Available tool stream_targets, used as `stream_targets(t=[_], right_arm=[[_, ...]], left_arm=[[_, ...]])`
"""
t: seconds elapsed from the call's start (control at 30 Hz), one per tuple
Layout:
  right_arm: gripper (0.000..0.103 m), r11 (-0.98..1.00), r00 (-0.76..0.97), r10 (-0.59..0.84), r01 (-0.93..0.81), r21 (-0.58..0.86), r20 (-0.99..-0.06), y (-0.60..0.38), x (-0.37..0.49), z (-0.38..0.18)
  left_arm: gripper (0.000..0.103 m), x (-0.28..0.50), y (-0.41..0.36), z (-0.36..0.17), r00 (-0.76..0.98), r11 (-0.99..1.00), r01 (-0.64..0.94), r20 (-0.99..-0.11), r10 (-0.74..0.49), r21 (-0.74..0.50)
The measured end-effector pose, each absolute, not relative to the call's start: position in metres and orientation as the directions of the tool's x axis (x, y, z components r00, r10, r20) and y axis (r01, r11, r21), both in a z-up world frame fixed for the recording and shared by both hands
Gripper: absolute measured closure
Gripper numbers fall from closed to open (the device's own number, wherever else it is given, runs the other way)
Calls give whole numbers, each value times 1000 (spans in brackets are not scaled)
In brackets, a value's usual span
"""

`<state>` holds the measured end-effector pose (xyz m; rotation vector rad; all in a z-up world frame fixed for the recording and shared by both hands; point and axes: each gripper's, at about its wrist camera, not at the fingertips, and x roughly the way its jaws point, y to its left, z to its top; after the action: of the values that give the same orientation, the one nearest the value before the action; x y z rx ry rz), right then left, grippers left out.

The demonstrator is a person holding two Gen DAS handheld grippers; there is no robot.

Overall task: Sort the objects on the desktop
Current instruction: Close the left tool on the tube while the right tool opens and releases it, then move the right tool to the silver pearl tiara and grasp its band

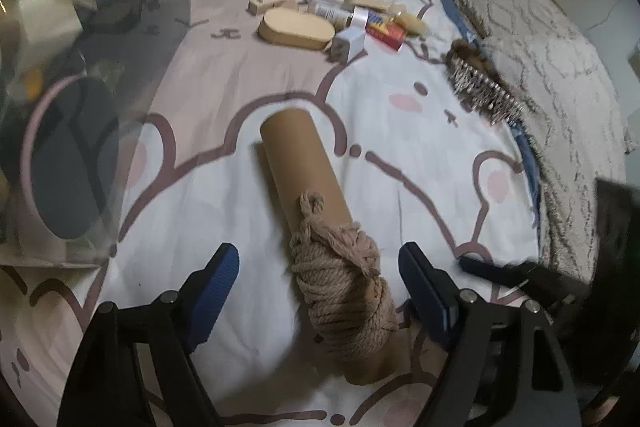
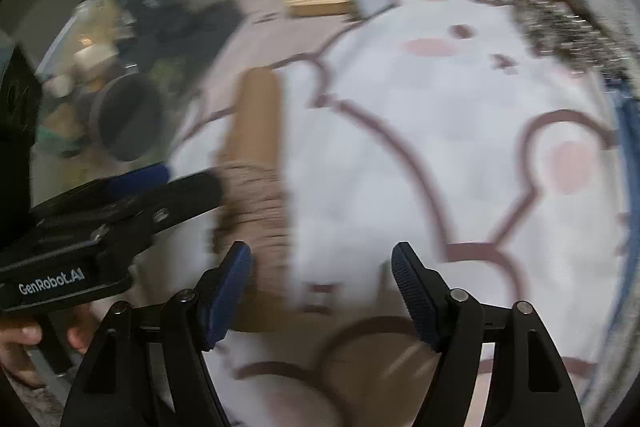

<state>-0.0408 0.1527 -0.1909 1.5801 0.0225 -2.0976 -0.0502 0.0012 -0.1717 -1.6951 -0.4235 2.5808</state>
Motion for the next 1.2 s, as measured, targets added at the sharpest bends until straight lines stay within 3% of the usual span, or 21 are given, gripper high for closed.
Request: stream_targets(t=[0.07, 0.17, 0.33, 0.47, 0.7, 0.97, 1.2], right_arm=[[12, -902, -232, -322, 370, 223, -918, 168, -50, -191], [12, -935, -273, -271, 302, 185, -923, 193, -66, -189], [12, -962, -308, -241, 205, 183, -921, 221, -87, -191], [1, -970, -319, -182, 213, 117, -930, 215, -98, -202], [0, -970, -362, -174, 224, 96, -916, 204, -106, -219], [0, -953, -424, -92, 301, -45, -901, 190, -99, -234], [0, -977, -444, -140, 205, 52, -885, 224, -120, -213]], left_arm=[[23, -51, 4, -176, -406, -959, 130, -896, 181, -253], [23, -52, 11, -185, -380, -958, 122, -904, 195, -258], [22, -53, 23, -200, -357, -982, 99, -927, 115, -160], [20, -56, 26, -210, -343, -982, 88, -931, 127, -167], [18, -52, 37, -219, -350, -991, 32, -930, 109, -128], [17, -48, 57, -223, -346, -997, -75, -937, 55, -31], [20, -41, 65, -226, -357, -988, -152, -934, 15, 42]])
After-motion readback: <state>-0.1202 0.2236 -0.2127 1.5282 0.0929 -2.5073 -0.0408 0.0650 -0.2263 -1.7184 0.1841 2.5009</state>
